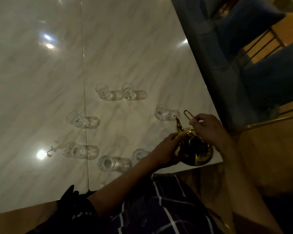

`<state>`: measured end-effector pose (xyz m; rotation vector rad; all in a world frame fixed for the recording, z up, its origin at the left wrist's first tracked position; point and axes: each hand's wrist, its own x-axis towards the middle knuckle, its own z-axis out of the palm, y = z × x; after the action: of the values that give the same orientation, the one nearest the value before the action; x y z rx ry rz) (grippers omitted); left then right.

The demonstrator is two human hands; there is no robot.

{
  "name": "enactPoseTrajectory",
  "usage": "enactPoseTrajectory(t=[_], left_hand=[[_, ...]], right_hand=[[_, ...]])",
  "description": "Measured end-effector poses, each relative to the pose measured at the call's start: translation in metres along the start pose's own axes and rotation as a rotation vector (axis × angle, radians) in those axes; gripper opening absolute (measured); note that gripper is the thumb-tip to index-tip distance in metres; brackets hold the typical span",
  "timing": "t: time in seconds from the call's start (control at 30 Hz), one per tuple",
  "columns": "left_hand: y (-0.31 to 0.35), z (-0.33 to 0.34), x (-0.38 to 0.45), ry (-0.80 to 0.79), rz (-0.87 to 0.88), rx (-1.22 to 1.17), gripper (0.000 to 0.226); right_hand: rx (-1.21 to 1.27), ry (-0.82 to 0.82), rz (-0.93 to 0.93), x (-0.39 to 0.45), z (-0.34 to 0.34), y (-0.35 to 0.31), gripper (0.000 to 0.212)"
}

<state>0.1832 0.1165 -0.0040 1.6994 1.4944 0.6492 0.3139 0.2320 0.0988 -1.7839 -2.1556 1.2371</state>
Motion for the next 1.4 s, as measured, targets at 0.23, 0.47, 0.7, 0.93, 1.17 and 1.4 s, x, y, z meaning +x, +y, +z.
enactPoseTrajectory(t=[0.23,0.47,0.7,0.93,1.17,1.4], left_hand=[[0.004,0.010,-0.022,-0.122,0.026,-0.021,0.085],[0.004,0.015,-0.040,-0.204,0.020,-0.055,0.087],[0.007,0.019,-0.050,-0.232,-0.016,-0.082,0.094],[0.015,0.016,-0.053,-0.235,-0.013,-0.093,0.093],[0.021,0.018,-0.051,-0.231,-0.018,-0.105,0.095],[0.029,0.016,-0.049,-0.234,-0.017,-0.117,0.093]], right_hand=[[-0.037,0.046,0.037,-0.030,0.017,0.007,0.024],[-0.153,0.061,0.045,-0.044,0.028,0.001,0.025],[-0.221,0.069,0.027,-0.050,0.031,-0.010,0.029],[-0.243,0.053,0.041,-0.047,0.028,-0.010,0.033],[-0.237,0.048,0.055,-0.049,0.022,-0.010,0.032],[-0.251,0.043,0.072,-0.050,0.017,-0.008,0.037]])
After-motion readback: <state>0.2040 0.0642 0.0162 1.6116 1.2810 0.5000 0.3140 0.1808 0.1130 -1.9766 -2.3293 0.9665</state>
